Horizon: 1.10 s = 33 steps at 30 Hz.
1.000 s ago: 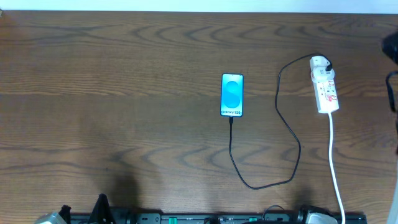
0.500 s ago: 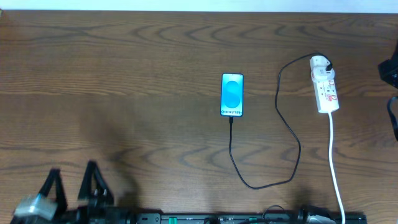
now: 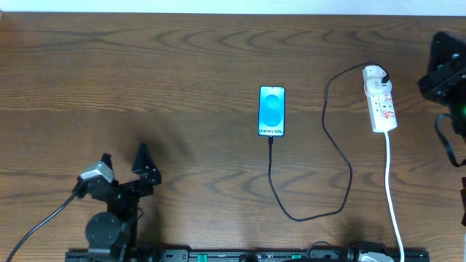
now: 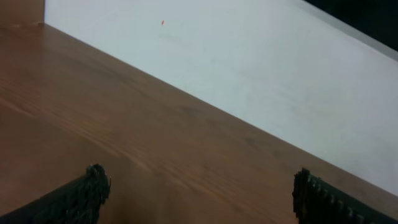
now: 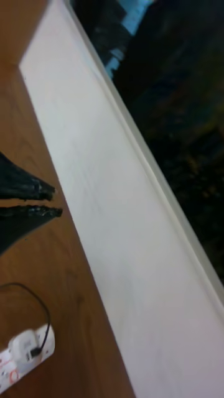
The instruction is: Plug charger to phone and switch on socket
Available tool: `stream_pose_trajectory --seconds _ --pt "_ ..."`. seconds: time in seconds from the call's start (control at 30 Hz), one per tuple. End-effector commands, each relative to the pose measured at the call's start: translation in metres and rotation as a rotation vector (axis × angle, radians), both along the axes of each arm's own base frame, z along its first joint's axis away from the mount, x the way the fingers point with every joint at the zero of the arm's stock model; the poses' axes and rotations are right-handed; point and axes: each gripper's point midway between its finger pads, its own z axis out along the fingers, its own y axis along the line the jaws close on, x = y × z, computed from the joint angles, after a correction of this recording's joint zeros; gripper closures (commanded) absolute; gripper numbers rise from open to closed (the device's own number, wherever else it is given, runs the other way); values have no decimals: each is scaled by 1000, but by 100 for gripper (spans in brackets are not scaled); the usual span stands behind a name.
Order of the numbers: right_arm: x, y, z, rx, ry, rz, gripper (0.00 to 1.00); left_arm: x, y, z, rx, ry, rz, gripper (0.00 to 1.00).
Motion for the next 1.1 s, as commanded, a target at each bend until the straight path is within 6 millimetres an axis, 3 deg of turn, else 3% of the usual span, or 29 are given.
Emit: stream_pose_trajectory --seconds 0.0,0.23,0.5,0.67,0.9,1.07 --pt "-2 14 1 -43 -9 50 95 9 0 -19 28 -7 6 4" --pt "-2 12 1 -66 -10 0 92 17 0 -55 44 24 6 4" --pt "-17 11 12 -93 -53 -1 91 16 0 -67 82 73 0 4" --pt "-39 11 30 -93 -122 -5 93 16 0 -70 83 88 -2 4" --pt "-77 10 66 -221 -290 -9 86 16 0 -74 84 106 -2 4" --pt "-110 9 80 -237 -364 -23 93 16 0 -74 84 107 -2 4"
